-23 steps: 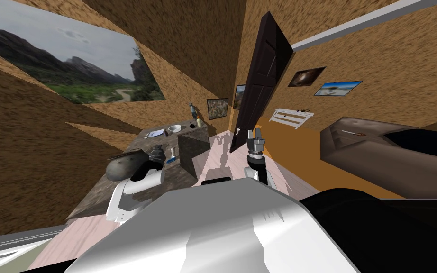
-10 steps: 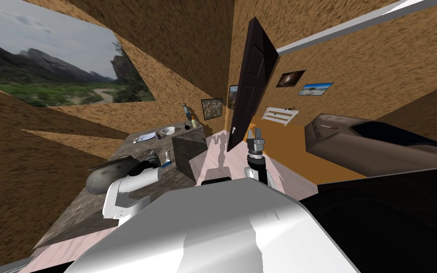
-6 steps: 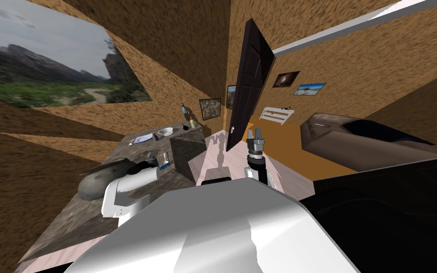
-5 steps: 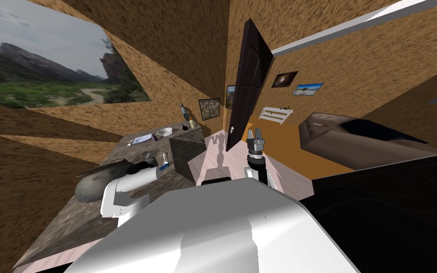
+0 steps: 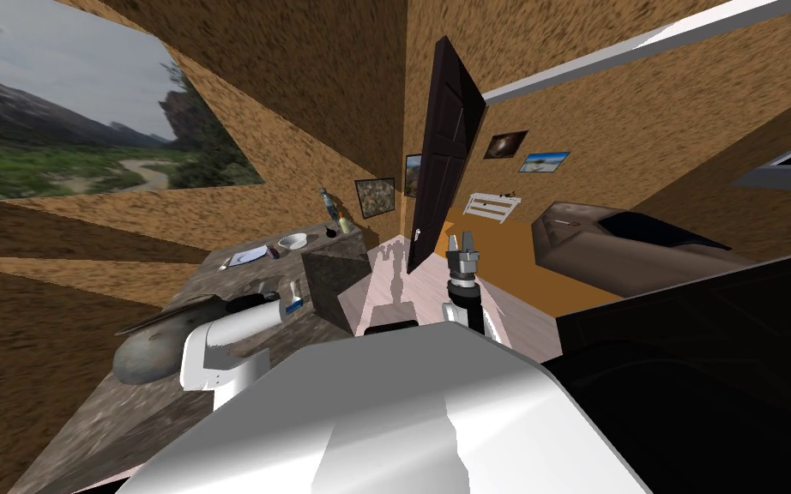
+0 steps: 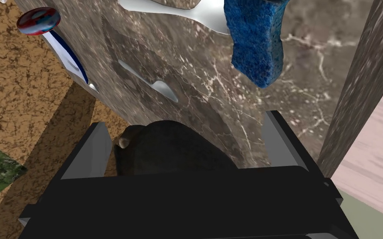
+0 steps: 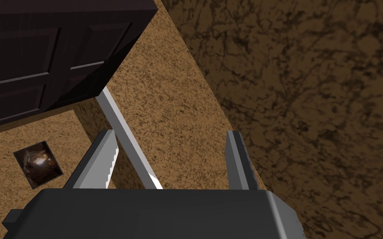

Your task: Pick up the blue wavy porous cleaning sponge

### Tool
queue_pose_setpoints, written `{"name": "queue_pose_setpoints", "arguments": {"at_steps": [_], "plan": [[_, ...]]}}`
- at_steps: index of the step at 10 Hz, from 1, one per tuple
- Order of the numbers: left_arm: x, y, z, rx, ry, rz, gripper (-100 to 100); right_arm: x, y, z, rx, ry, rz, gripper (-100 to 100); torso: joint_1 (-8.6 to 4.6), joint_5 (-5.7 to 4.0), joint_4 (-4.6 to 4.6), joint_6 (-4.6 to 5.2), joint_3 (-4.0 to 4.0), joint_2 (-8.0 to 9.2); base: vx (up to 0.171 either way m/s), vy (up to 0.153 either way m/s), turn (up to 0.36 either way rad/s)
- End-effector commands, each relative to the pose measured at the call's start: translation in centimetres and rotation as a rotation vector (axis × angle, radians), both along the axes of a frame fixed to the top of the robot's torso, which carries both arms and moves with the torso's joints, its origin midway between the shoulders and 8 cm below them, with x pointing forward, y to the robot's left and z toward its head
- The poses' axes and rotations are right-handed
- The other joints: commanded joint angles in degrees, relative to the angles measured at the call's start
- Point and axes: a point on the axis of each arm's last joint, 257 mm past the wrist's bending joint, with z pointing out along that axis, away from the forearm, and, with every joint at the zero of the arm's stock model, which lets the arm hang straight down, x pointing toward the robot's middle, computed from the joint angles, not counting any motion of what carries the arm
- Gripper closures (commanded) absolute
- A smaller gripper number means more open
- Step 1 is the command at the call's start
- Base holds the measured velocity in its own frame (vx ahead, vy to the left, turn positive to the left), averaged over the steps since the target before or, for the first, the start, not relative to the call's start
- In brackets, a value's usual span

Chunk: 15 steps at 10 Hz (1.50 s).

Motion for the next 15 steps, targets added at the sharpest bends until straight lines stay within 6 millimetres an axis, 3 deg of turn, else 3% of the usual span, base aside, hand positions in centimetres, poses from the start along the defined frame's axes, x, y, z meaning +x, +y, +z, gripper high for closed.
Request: {"name": "queue_pose_setpoints", "arguments": {"at_steps": [1,15], "plan": [[-0.9,0.2,-0.8,-0.030,0.032,0.040,-100,0.0,0.0,0.0,0.000,0.000,0.000,0,0.00,0.00,0.00,0.00,0.00,0.00,0.009,0.029,-0.120],[-7.7,-1.1,-5.3,-0.264,0.259,0.260,-100,0.0,0.0,0.0,0.000,0.000,0.000,0,0.06,0.01,-0.01,0.00,-0.04,-0.07,0.016,0.033,-0.080]]}}
